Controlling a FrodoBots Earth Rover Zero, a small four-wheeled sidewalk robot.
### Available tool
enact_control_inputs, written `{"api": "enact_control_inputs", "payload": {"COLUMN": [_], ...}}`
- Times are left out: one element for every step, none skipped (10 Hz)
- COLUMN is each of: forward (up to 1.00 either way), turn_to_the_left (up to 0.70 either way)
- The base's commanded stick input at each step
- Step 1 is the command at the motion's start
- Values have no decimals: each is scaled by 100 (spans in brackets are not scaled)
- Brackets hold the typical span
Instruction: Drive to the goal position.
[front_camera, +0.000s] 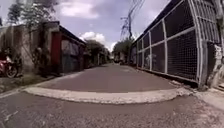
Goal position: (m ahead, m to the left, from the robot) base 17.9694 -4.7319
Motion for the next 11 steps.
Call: {"api": "enact_control_inputs", "payload": {"forward": [70,70,70,70,70,70,70,70,70,70,70], "turn_to_the_left": [0,0,0,0,0,0,0,0,2,2,2]}}
